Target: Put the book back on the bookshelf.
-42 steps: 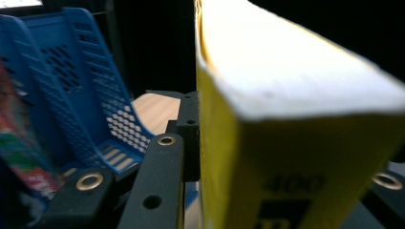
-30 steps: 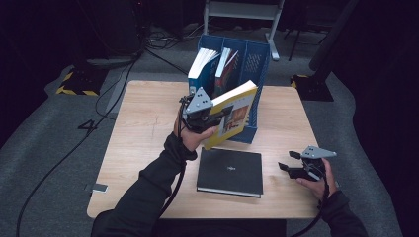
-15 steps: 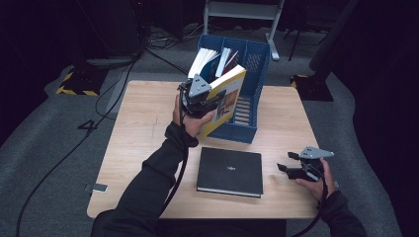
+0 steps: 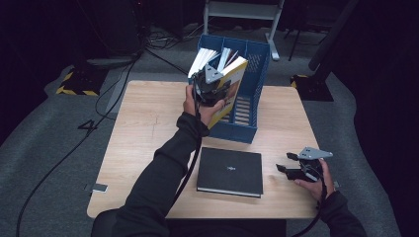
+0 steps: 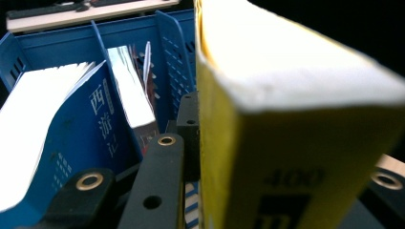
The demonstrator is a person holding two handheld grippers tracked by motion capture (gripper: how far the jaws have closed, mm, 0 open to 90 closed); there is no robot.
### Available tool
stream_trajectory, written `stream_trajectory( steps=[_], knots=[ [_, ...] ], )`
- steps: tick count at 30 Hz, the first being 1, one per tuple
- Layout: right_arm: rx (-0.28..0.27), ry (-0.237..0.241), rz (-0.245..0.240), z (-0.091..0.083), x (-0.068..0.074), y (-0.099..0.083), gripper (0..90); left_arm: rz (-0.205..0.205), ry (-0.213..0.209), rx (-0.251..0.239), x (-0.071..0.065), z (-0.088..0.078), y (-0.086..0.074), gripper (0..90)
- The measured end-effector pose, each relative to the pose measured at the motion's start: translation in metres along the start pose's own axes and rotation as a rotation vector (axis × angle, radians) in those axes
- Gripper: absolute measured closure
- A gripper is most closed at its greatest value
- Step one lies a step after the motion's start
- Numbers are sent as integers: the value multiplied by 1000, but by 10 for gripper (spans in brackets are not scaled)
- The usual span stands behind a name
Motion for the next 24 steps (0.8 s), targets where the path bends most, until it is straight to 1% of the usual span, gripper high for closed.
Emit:
stream_trajectory(
  steps=[1,5,7,8,9,11,12,13,16,18,21,23,24],
  knots=[
    [2,1,-1,0,0,0,316,1,7,2,0,3,0,752],
    [0,4,-3,0,1,0,316,-18,19,13,0,19,3,752],
    [-1,3,-3,0,1,0,316,-17,24,17,-1,27,5,752],
    [-3,4,-1,0,1,0,316,-17,24,17,-1,27,5,752],
    [-4,3,0,0,1,0,316,-5,41,25,0,33,6,752],
    [-6,3,-2,0,1,1,316,-2,54,23,1,40,8,752],
    [-7,4,-4,0,1,1,316,-6,63,27,2,45,9,751],
    [-5,5,-5,0,1,1,316,-6,63,27,2,45,9,752],
    [-5,7,-3,0,2,0,316,-6,88,41,6,55,9,751],
    [-3,6,-6,0,2,0,316,-22,114,40,11,62,10,751],
    [-4,6,-6,1,2,0,316,-55,130,28,16,68,11,751],
    [-6,9,-3,0,2,0,316,-89,141,22,20,73,9,751],
    [-5,7,-6,0,2,0,316,-96,147,19,20,75,9,751]
  ],
)
Point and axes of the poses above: each handheld gripper's, and its own axes: z roughly forward along the jaws, y roughly out of its top, x roughly to its left, the point moved 10 cm from there along z, roughly forward along the jaws, and after that the axes turned 9 degrees about -x, right-handed, at the moved point
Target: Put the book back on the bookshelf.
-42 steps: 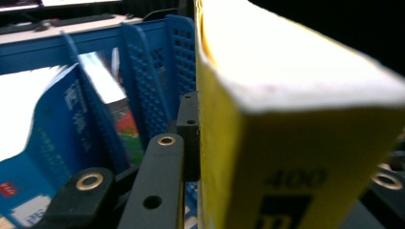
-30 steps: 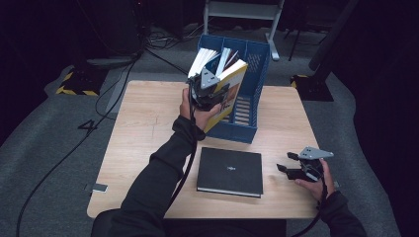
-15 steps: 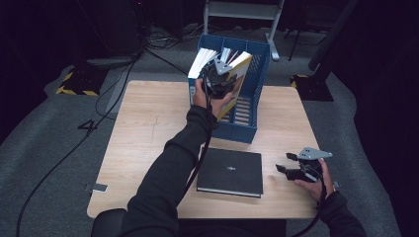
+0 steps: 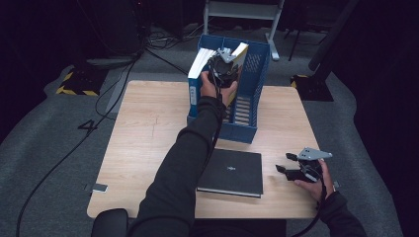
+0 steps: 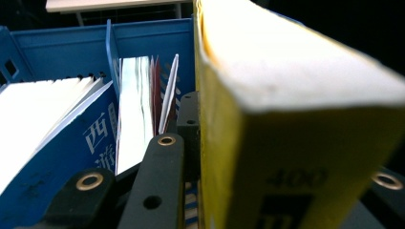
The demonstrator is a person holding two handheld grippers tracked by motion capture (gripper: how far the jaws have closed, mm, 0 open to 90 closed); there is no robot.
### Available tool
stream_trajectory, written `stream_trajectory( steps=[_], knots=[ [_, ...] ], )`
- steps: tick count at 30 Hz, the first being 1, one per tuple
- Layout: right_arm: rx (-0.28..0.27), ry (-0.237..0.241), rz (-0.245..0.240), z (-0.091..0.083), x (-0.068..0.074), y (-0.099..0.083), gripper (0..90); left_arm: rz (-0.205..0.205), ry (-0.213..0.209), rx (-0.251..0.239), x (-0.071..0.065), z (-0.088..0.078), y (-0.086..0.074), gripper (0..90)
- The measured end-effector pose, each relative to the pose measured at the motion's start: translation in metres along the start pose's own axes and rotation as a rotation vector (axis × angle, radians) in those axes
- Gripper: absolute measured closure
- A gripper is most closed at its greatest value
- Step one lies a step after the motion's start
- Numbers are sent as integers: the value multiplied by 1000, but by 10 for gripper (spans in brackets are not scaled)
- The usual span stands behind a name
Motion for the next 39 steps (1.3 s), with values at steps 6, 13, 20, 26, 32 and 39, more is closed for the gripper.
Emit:
stream_trajectory(
  steps=[6,13,20,26,32,39],
  knots=[
    [1,5,-8,0,1,0,317,-6,27,0,-1,11,-6,751],
    [2,7,-6,0,2,0,322,-18,62,-34,1,18,-15,751],
    [12,9,-10,2,3,-2,324,19,67,-47,-5,21,-16,750],
    [28,22,-24,4,7,-3,328,38,64,-11,3,32,-15,749],
    [38,30,-15,4,6,-5,329,89,82,-16,-3,35,-16,742],
    [39,35,-24,3,7,-4,329,75,91,3,-6,31,-14,739]
  ],
)
Point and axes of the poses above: each handheld gripper's, and its own axes: z roughly forward along the jaws, y roughly out of its top, x roughly to its left, the point moved 10 cm from there along z, roughly forward along the jaws, and after that the axes turned 9 degrees about -x, right-handed, at the moved point
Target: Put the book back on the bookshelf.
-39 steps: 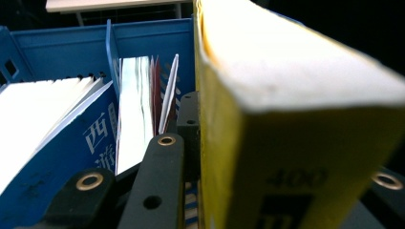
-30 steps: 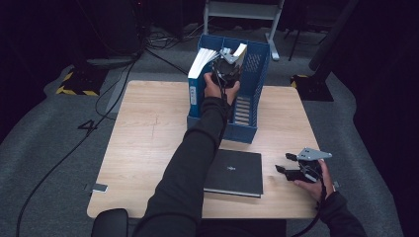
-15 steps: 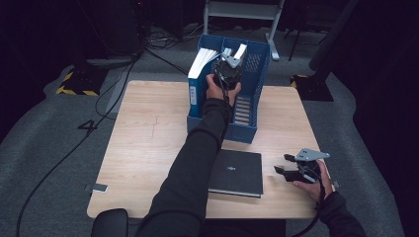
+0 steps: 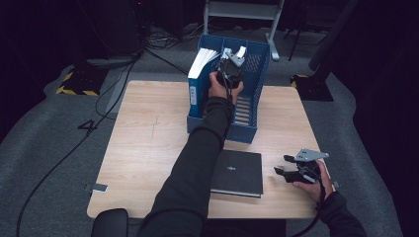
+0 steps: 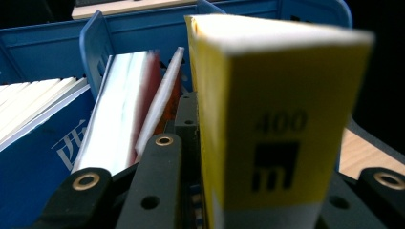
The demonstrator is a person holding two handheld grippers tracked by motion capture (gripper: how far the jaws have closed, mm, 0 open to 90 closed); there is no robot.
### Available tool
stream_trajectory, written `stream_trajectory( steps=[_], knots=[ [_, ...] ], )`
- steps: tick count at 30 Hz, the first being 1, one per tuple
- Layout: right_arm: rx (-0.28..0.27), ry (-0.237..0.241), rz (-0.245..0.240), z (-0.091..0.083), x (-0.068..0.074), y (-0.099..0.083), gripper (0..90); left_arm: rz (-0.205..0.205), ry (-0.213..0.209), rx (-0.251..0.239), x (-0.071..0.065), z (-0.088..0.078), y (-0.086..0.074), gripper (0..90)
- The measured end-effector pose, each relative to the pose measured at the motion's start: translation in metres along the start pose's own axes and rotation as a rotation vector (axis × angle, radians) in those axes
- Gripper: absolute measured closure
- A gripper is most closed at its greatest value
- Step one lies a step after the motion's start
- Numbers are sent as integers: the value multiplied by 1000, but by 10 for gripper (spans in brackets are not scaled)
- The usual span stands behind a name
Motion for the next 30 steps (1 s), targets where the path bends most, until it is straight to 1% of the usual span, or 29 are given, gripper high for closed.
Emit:
stream_trajectory(
  steps=[1,2,3,5,6,7,8,9,10,11,12,13,14,15,16,19,21,24,25,30],
  knots=[
    [1,3,0,1,0,0,330,-5,-2,1,-1,0,-1,742],
    [5,7,0,1,1,-1,330,19,9,6,-1,-1,-3,743],
    [10,8,-7,1,1,-1,330,43,8,8,-3,-2,-4,740],
    [9,9,-8,1,2,-1,330,50,12,4,-4,-3,-5,739],
    [5,10,-8,1,3,0,330,48,13,-1,-4,-3,-5,736],
    [6,10,-6,1,2,0,330,35,12,-14,-5,-5,-4,728],
    [8,10,-5,1,2,-1,330,35,12,-14,-5,-5,-4,727],
    [10,11,-6,1,2,-1,330,82,17,5,-7,-3,-7,721],
    [10,11,-6,1,2,-1,330,82,17,5,-7,-3,-7,716],
    [13,12,-9,2,3,-1,333,129,20,26,-6,0,-14,721],
    [13,12,-9,2,3,-1,333,129,20,26,-6,0,-14,725],
    [13,19,-12,2,4,-1,343,123,7,3,-7,0,-14,732],
    [13,19,-12,2,4,-1,343,132,10,5,-7,0,-14,732],
    [10,20,-14,1,5,0,346,148,7,17,-8,0,-14,735],
    [9,21,-14,1,5,0,345,151,8,20,-8,-1,-14,734],
    [10,21,-10,1,4,0,343,155,16,23,-6,-1,-15,719],
    [9,22,-5,1,4,-1,343,152,4,28,-5,-2,-15,714],
    [11,22,-7,1,5,0,343,148,3,29,-5,-3,-16,693],
    [11,24,-7,1,5,0,343,144,-6,32,-5,-4,-16,690],
    [9,25,-2,1,5,0,341,166,-38,60,-8,-9,-17,679]
  ],
)
Point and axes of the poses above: each handheld gripper's, and its own axes: z roughly forward along the jaws, y roughly out of its top, x roughly to its left, the point moved 10 cm from there along z, roughly forward along the jaws, and after that the axes turned 9 degrees about -x, right-handed, at the moved point
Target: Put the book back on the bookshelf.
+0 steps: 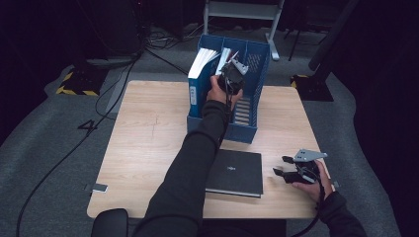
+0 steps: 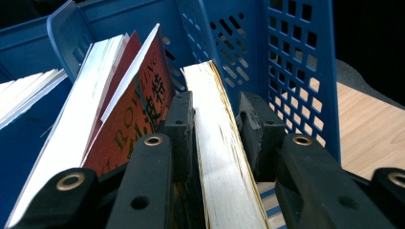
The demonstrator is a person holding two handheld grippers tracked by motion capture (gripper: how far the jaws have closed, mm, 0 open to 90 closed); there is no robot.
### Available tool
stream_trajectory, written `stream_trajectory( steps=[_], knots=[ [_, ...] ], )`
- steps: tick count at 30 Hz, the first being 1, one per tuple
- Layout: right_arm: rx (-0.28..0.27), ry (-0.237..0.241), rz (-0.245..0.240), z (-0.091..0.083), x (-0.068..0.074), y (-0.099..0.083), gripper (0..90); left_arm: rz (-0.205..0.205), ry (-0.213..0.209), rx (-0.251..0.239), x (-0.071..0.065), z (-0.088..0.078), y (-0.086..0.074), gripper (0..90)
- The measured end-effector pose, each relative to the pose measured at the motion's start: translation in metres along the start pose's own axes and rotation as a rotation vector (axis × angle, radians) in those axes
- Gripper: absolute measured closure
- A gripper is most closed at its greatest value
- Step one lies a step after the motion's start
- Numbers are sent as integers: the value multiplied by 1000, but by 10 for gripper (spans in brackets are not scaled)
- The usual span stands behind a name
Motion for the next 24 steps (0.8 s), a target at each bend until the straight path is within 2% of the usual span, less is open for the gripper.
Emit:
stream_trajectory(
  steps=[2,5,8,18,24],
  knots=[
    [0,-1,0,0,0,0,341,9,2,6,1,-1,-1,677],
    [-2,-6,6,0,-1,0,341,11,-21,23,0,-6,-3,668],
    [1,-6,2,0,-1,0,341,30,-35,35,-1,-10,-4,666],
    [1,-4,6,0,-1,0,341,25,-77,36,-1,-24,-10,632],
    [-1,-5,4,0,-1,0,341,21,-126,41,3,-36,-14,600]
  ],
)
Point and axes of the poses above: each handheld gripper's, and its own axes: z roughly forward along the jaws, y roughly out of its top, x roughly to its left, the point moved 10 cm from there along z, roughly forward along the jaws, and after that the axes turned 9 degrees about -x, right-handed, at the moved point
